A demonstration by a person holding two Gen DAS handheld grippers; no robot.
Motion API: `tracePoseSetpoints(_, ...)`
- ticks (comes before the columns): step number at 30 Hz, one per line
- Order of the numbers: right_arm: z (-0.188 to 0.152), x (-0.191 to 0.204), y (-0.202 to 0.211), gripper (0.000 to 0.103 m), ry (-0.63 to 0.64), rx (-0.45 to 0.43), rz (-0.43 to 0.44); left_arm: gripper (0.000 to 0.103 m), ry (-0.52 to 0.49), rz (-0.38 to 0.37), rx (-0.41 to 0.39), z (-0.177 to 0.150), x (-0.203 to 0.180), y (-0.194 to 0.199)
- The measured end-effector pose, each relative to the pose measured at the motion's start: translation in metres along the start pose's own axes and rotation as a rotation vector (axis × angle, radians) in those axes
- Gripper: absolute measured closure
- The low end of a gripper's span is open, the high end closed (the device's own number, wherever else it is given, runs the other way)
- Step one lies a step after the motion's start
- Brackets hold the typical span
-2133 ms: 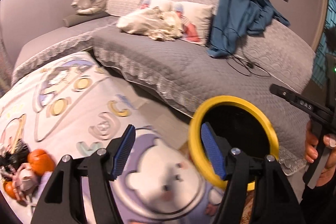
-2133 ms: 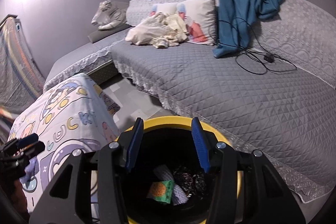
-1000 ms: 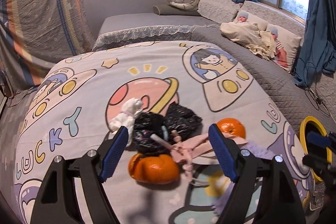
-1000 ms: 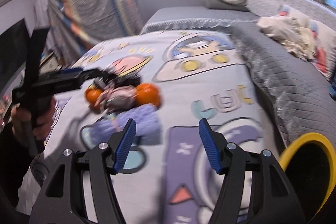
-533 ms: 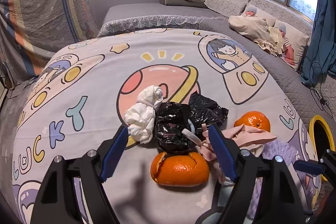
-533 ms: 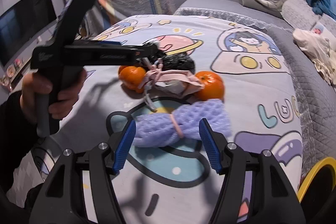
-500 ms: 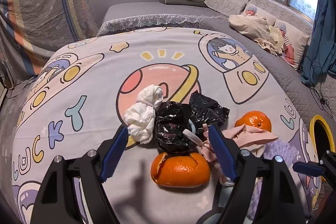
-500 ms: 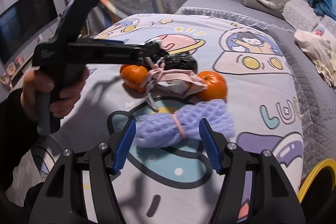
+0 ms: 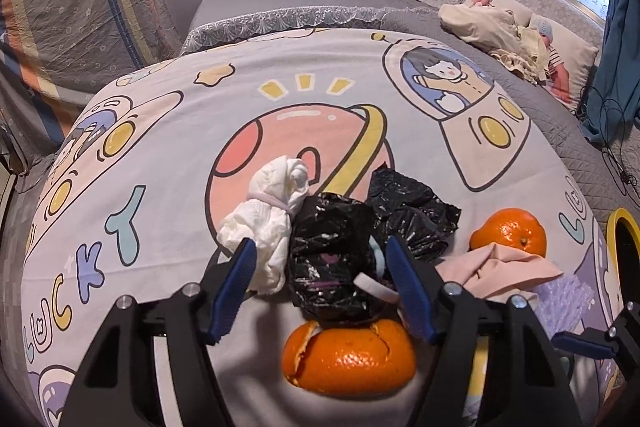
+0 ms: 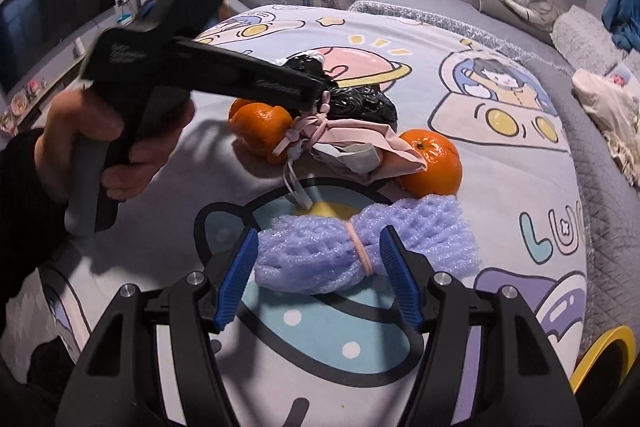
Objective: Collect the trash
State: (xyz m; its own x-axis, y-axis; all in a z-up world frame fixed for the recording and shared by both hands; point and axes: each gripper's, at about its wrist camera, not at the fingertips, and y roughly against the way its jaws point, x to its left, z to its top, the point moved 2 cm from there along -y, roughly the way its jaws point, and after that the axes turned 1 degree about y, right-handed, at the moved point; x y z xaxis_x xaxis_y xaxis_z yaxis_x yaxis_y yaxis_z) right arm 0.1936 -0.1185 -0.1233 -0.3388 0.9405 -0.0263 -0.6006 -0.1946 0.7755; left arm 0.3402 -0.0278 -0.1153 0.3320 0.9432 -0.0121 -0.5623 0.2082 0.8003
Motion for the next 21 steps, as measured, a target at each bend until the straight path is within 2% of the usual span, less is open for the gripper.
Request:
tracePoseSetpoints(2, 0.000, 0.000, -0.004, 0.043, 0.011, 0.005, -0.009, 0.046, 0.002, 0.006, 0.010, 0.002, 0.000, -0.004)
tracePoseSetpoints(6, 0.000, -0.005, -0.011, 0.043, 0.008, 0.020, -0.003, 0.067, 0.022, 0.015, 0.024, 0.004, 0.002, -0.008)
tracePoseSetpoints(8, 0.001, -0.006, -0.011, 0.044, 0.008, 0.023, 0.001, 0.073, 0.013, 0.018, 0.023, 0.004, 0.001, -0.007)
tracePoseSetpoints(12, 0.001, -0.009, -0.011, 0.055, -0.007, 0.027, 0.018, 0.082, 0.012, 0.032, 0.018, 0.004, 0.002, -0.004)
tracePoseSetpoints(16, 0.001, -0.013, -0.010, 0.084, 0.004, 0.021, -0.012, 0.083, 0.018, 0.051, 0.015, 0.002, 0.007, -0.002)
tracePoseSetpoints(17, 0.001, -0.014, -0.010, 0.089, 0.004, 0.021, -0.020, 0.083, 0.022, 0.051, 0.014, 0.002, 0.008, -0.001)
tracePoseSetpoints(18, 0.000, -0.015, -0.011, 0.092, 0.007, 0.025, -0.039, 0.084, 0.027, 0.052, 0.012, 0.001, 0.009, 0.000)
tracePoseSetpoints(21, -0.002, -0.019, -0.011, 0.094, -0.001, 0.026, -0.040, 0.084, 0.029, 0.070, 0.005, 0.000, 0.013, 0.004)
